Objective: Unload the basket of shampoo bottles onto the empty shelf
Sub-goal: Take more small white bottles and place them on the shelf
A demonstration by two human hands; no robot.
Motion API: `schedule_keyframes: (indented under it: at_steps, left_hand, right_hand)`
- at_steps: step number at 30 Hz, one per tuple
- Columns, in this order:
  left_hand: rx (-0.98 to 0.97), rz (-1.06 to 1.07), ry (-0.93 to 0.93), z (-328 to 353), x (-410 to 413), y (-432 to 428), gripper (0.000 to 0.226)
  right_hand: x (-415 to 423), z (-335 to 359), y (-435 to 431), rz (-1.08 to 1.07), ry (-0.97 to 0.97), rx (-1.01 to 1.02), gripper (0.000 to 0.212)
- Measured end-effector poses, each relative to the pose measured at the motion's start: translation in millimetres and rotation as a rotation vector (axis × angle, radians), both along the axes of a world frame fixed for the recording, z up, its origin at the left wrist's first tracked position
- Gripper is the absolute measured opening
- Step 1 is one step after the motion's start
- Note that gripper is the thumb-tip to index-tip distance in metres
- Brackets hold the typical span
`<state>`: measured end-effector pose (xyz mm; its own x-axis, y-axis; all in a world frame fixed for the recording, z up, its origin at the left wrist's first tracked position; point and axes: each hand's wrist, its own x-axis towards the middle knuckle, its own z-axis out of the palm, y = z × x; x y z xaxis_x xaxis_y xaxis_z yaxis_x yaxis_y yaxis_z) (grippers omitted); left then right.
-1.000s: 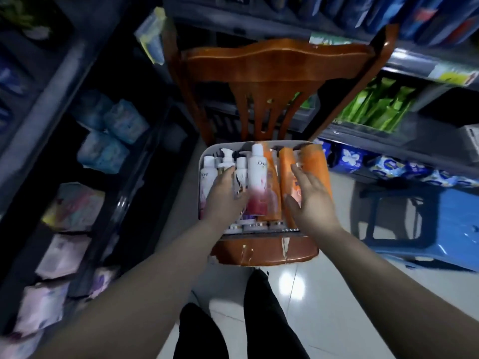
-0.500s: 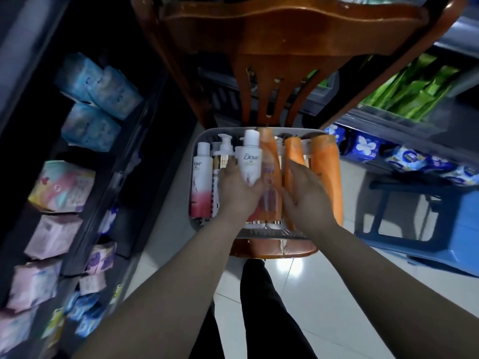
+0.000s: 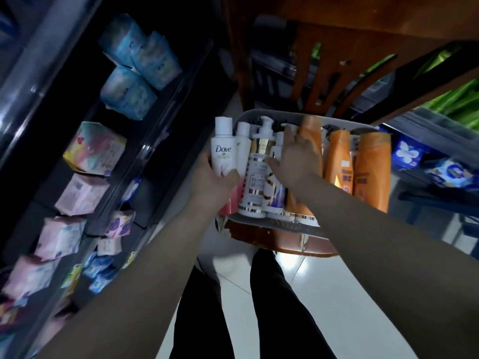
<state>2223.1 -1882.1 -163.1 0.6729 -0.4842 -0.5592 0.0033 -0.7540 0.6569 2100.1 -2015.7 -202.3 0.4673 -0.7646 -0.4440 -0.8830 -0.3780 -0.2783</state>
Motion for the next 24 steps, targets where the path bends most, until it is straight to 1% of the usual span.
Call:
schedule_keyframes:
  at_steps: [3,4,6,8,10,13,16,19,22,24]
  left_hand:
    - [-0.035,0.04,-0.004,2,8,7,0.057]
    - [-0.046,0.052,-0.007,2,10,9,0.057]
    - [-0.062,0.067,-0.002,5,14,14,0.058]
    - [-0.083,0.069,0.011,8,18,17,0.058]
    - [-0.11,0.08,0.01,12,20,19,0.056]
    - [-0.159,0.109,0.021,24,22,25,0.053]
    - [-0.205,0.117,0.024,43,28,34,0.052]
    - [-0.272,0.155,-0.011,70,37,46,0.048]
    - [-0.337,0.242,-0.037,104,47,66,0.047]
    - [-0.384,0.277,-0.041,128,53,81,0.046]
  right_hand:
    - [12,0,-5,-0.129,-0.017,0.119,0.101]
    - [14,-1,-7,-0.138,-0.019,0.143,0.099]
    - [16,0,-6,-0.096,-0.035,0.173,0.089]
    - [16,3,-3,-0.064,-0.113,0.252,0.081]
    - [13,8,3,-0.065,-0.199,0.332,0.078]
    - [6,26,6,-0.104,-0.307,0.35,0.075]
    - [7,59,3,-0.1,-0.426,0.311,0.08]
    - [25,107,1,-0.074,-0.54,0.329,0.084]
    - [53,162,9,-0.078,-0.656,0.369,0.079]
    - [72,199,20,-0.021,-0.731,0.349,0.074]
